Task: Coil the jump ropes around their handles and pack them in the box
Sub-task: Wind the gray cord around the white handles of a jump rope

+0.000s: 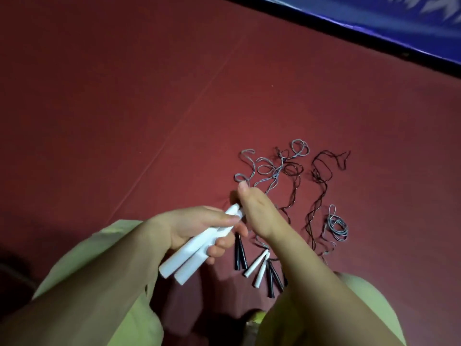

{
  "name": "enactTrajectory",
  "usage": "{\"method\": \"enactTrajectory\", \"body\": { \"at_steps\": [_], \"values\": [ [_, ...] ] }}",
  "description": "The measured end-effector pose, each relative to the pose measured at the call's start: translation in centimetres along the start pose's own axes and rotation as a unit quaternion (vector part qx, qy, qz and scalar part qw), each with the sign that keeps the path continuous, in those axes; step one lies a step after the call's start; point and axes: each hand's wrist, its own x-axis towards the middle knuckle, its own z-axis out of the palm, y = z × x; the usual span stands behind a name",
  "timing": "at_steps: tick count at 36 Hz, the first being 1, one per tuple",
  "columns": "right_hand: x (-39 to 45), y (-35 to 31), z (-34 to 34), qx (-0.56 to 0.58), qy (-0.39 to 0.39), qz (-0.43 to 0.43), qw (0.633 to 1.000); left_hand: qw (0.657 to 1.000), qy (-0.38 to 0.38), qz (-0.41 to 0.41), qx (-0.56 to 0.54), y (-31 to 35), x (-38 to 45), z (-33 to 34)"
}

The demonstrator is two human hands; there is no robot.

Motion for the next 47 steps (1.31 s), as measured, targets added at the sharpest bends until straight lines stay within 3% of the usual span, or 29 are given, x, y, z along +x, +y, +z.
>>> {"method": "enactTrajectory", "body": {
  "at_steps": [6,11,15,19,23,27,32,38,41,47],
  "values": [
    [1.0,2.0,-0.6,0.033,-0.026,0.043,0.998,0.998,0.043,0.036,-0.025,-0.6,1.2,-1.7],
    [2.6,4.0,-1.2,0.020,-0.076,0.107,0.991,0.981,0.045,0.139,-0.131,1.7,1.6,-5.0],
    [3.1,3.5,-1.1,-0.011,-0.089,0.092,0.992,0.959,0.095,0.206,-0.171,3.1,2.7,-6.6],
    [2.8,2.2,-2.1,-0.036,-0.099,0.053,0.993,0.957,0.181,0.196,-0.114,3.2,3.9,-6.7],
    [2.7,1.8,-3.4,-0.100,-0.088,0.000,0.991,0.957,0.238,0.149,0.065,2.7,4.7,-6.7],
    [2.7,1.3,-4.5,0.005,-0.066,-0.003,0.998,0.952,0.174,0.051,0.245,2.0,5.1,-5.6],
    [2.9,1.7,-4.3,0.110,-0.107,0.036,0.987,0.962,0.055,0.004,0.266,1.2,5.9,-2.8],
    [3.2,3.4,-3.7,0.244,-0.110,0.154,0.951,0.995,-0.043,0.058,0.074,0.9,5.8,-2.8],
    [3.4,3.7,-3.3,0.272,-0.077,0.196,0.939,0.996,-0.051,0.070,-0.003,0.8,5.8,-3.7],
    [3.5,3.5,-4.1,0.180,-0.014,0.126,0.975,0.990,0.017,0.099,-0.098,1.4,5.3,-5.0]
  ]
}}
